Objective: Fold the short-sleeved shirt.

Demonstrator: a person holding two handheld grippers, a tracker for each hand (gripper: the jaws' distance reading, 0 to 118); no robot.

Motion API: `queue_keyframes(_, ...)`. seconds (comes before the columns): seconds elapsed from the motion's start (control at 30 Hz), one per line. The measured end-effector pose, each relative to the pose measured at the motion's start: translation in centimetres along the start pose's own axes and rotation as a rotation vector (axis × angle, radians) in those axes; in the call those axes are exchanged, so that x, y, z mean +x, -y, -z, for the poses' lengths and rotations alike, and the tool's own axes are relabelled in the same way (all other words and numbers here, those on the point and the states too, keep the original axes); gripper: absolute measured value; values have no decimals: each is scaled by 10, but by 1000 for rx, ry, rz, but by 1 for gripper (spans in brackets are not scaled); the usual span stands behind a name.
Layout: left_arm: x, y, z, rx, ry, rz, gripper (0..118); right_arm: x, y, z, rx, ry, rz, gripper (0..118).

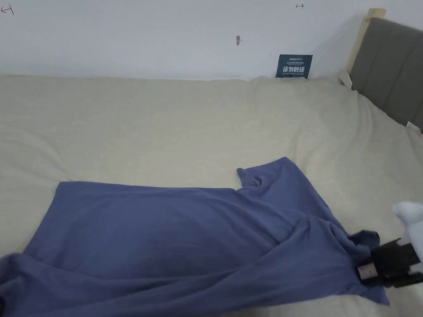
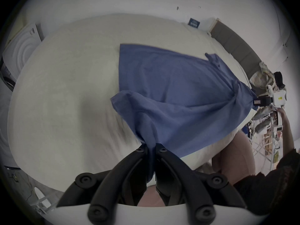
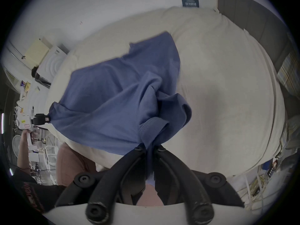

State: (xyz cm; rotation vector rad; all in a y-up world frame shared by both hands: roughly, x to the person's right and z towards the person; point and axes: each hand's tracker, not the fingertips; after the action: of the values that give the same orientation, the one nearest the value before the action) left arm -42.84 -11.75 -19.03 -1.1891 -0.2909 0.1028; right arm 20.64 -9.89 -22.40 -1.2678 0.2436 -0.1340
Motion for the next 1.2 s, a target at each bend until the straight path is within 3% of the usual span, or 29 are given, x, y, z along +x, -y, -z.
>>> queue_keyframes(0.13,-3,15,42,-42,-69,10,8,6,12,52,-97,63,0,7)
queue_keyframes(0.2,-7,17,52,-47,-69,-7,9,3,15,63,-89,80,-6,18)
queue_keyframes(0.23,-8,19,50,-45,-67,-22,20,4,16,63,-80,86,-1,45)
queue_keyframes(0.27,-11,19,46,-30,-62,-36,45,3,17,57,-50,151,-3,73)
queue_keyframes(0.3,-13,21,41,-15,-67,-35,82,2,19,53,-33,202,-8,93)
queue_keyframes(0.33,-14,22,36,4,-62,-15,118,2,22,45,1,219,-17,98)
queue_keyframes(0.53,3,17,-14,233,-45,-82,114,-22,30,-12,177,87,-2,98)
queue_keyframes(0.6,17,17,-28,296,-1,-136,107,-45,35,-21,255,29,25,88)
queue_keyframes(0.63,21,19,-32,313,24,-151,79,-51,37,-23,313,-22,29,49)
queue_keyframes(0.67,24,23,-27,374,91,-115,43,-62,43,-24,374,-68,14,0)
queue_keyframes(0.7,32,28,-28,434,90,-95,0,-76,46,-21,415,-78,-4,0)
queue_keyframes(0.8,58,37,-15,515,-65,13,0,-94,49,0,503,-53,-21,0)
queue_keyframes(0.9,66,29,-12,512,27,19,0,-98,41,-4,553,-134,-34,0)
queue_keyframes(1.03,53,-37,-32,563,-1,17,0,-113,24,-11,583,-68,-125,0)
queue_keyframes(1.1,38,-99,-31,502,-42,-7,0,-118,14,-11,574,-57,-168,0)
queue_keyframes(1.2,-1,-187,6,228,-23,-79,0,-120,1,-4,547,-59,-191,0)
